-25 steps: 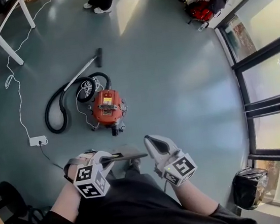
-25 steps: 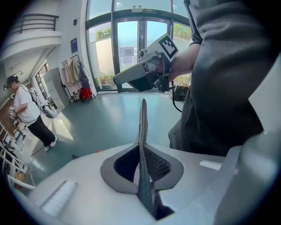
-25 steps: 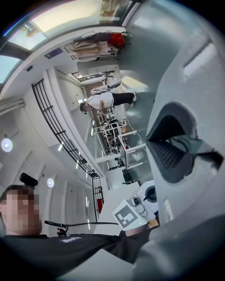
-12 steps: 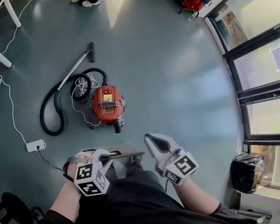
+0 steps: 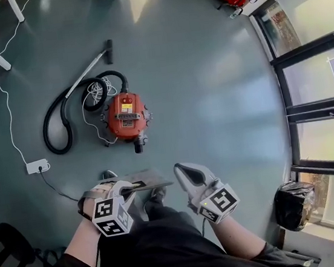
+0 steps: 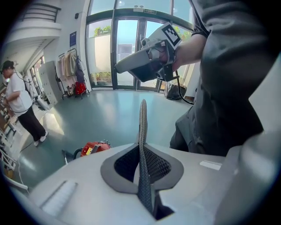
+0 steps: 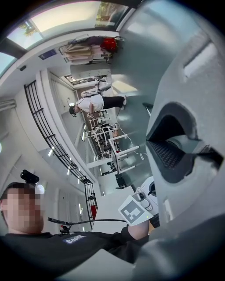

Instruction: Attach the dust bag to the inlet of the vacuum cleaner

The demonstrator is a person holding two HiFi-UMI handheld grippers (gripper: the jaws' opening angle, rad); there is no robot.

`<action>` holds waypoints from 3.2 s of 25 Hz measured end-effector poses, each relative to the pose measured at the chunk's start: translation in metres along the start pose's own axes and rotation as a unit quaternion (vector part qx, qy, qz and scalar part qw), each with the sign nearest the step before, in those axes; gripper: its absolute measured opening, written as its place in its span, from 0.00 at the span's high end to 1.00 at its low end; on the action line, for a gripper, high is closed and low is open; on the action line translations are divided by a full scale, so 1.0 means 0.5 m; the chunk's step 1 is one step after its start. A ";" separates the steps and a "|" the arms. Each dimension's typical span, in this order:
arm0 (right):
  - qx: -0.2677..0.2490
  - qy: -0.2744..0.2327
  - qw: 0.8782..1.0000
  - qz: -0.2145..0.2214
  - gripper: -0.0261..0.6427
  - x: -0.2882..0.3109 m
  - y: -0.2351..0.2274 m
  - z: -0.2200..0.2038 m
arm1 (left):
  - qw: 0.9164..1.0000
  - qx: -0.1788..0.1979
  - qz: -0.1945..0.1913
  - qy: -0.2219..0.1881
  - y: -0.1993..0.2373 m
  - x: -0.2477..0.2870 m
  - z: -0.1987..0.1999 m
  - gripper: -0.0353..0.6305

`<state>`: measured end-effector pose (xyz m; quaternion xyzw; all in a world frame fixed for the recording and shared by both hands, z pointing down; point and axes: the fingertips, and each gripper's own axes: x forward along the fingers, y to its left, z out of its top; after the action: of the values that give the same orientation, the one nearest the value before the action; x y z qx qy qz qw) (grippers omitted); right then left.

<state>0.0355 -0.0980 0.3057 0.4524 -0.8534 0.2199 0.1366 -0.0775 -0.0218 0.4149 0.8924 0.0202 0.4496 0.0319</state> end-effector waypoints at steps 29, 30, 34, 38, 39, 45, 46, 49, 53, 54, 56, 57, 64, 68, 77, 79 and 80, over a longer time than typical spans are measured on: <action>0.025 -0.012 0.999 -0.025 0.97 0.121 -0.231 -0.328 | 0.997 0.047 -0.055 0.031 0.059 0.433 -0.097 0.89; 0.024 -0.011 0.999 -0.025 0.97 0.129 -0.238 -0.341 | 0.997 0.049 -0.055 0.031 0.061 0.448 -0.106 0.89; 0.017 -0.008 1.000 -0.015 0.97 0.167 -0.260 -0.391 | 0.996 0.057 -0.055 0.033 0.071 0.502 -0.145 0.89; 0.002 -0.006 1.000 -0.002 0.97 0.208 -0.276 -0.432 | 0.996 0.059 -0.051 0.033 0.081 0.551 -0.180 0.89; -0.001 -0.008 1.000 0.000 0.97 0.218 -0.281 -0.439 | 0.997 0.060 -0.048 0.033 0.084 0.563 -0.187 0.89; -0.013 -0.019 1.000 0.011 0.97 0.275 -0.302 -0.490 | 0.996 0.079 -0.036 0.030 0.093 0.629 -0.221 0.89; -0.016 -0.020 1.000 0.014 0.97 0.282 -0.304 -0.499 | 0.996 0.081 -0.034 0.030 0.094 0.639 -0.229 0.89; -0.026 -0.025 0.999 0.018 0.97 0.302 -0.314 -0.522 | 0.996 0.073 -0.031 0.028 0.108 0.667 -0.252 0.89; -0.043 -0.040 0.998 0.022 0.97 0.329 -0.330 -0.538 | 0.998 0.064 -0.023 0.019 0.131 0.678 -0.270 0.89; -0.046 -0.047 0.998 0.025 0.97 0.336 -0.331 -0.539 | 0.998 0.063 -0.021 0.017 0.133 0.678 -0.273 0.89; -0.058 -0.060 0.996 0.034 0.97 0.351 -0.330 -0.541 | 0.998 0.065 -0.017 0.014 0.135 0.679 -0.277 0.89; -0.065 -0.066 0.995 0.039 0.97 0.358 -0.330 -0.544 | 0.998 0.067 -0.014 0.014 0.136 0.682 -0.279 0.89; -0.087 -0.102 0.989 0.063 0.97 0.391 -0.336 -0.559 | 0.997 0.073 0.006 0.022 0.157 0.706 -0.299 0.89; -0.086 -0.118 0.987 0.067 0.97 0.385 -0.341 -0.565 | 0.996 0.079 0.016 0.023 0.167 0.711 -0.303 0.89; -0.099 -0.140 0.983 0.062 0.97 0.374 -0.362 -0.577 | 0.996 0.065 0.043 0.031 0.198 0.713 -0.321 0.89; -0.098 -0.142 0.983 0.059 0.97 0.374 -0.366 -0.580 | 0.997 0.059 0.046 0.027 0.202 0.711 -0.322 0.89; -0.099 -0.143 0.983 0.058 0.97 0.374 -0.366 -0.580 | 0.997 0.057 0.048 0.025 0.203 0.710 -0.322 0.89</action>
<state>0.0945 -0.1770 0.6839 0.4127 -0.9066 0.0752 0.0445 0.0051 -0.0937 0.8025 0.8812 0.0035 0.4710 -0.0411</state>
